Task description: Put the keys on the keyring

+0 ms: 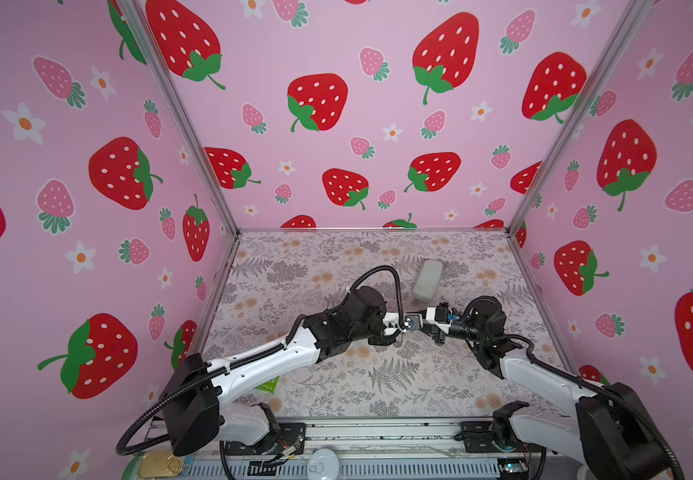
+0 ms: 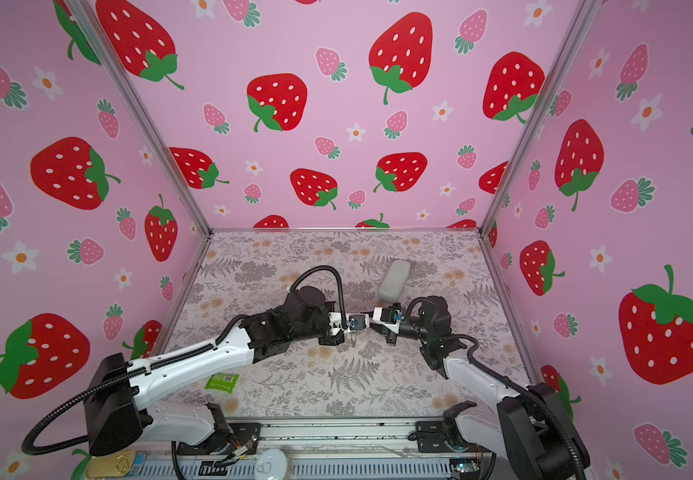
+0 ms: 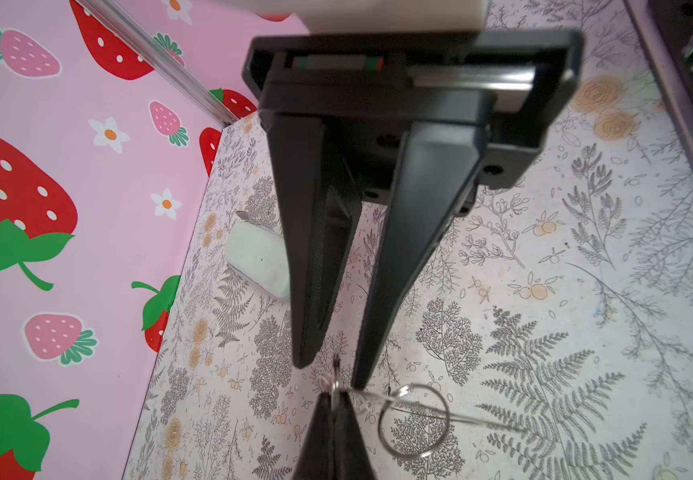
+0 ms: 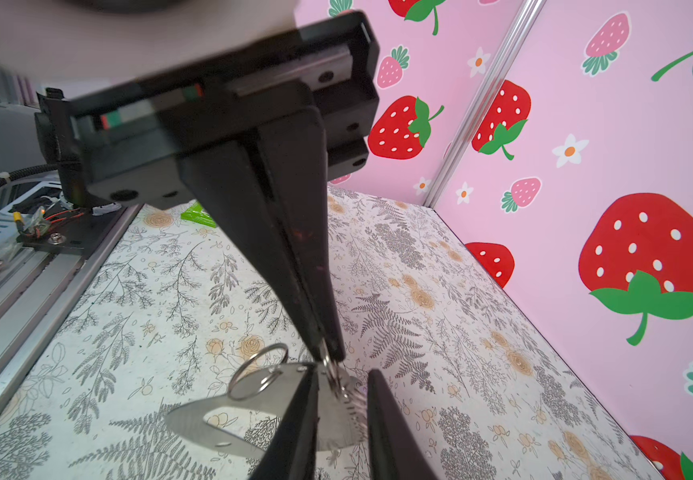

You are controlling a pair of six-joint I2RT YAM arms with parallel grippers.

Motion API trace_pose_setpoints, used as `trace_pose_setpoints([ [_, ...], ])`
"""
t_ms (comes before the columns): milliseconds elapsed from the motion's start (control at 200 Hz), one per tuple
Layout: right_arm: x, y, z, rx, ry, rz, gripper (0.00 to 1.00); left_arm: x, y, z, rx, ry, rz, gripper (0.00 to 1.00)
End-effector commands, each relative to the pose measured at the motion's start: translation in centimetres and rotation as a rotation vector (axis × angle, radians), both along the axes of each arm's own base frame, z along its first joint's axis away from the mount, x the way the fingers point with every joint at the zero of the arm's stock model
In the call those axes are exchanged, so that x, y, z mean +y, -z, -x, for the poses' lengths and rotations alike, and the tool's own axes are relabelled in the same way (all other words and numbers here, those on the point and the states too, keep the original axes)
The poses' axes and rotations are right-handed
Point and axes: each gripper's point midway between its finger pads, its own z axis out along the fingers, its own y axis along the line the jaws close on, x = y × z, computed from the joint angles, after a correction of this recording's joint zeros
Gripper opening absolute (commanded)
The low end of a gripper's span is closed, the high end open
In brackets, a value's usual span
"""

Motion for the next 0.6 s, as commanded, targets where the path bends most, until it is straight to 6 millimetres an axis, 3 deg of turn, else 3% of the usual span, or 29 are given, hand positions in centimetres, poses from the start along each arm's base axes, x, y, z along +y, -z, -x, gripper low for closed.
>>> trace_pose_setpoints([
  [0, 0.2, -0.9, 0.8, -0.029, -0.047, -0.009, 0.2, -0.6, -2.2, 0.0, -0.082, 0.02, 0.035, 0.0],
  [535, 0.1, -1.0, 0.3, -0.064, -0.007, -0.005, 0.04, -0.8, -3.4, 0.9, -0.109, 0.036, 0.061, 0.0],
  [595, 0.1, -1.1, 0.3, -0.086, 0.0, -0.007, 0.02, -0.7, -3.6, 0.9, -0.101, 0.02, 0.076, 0.13],
])
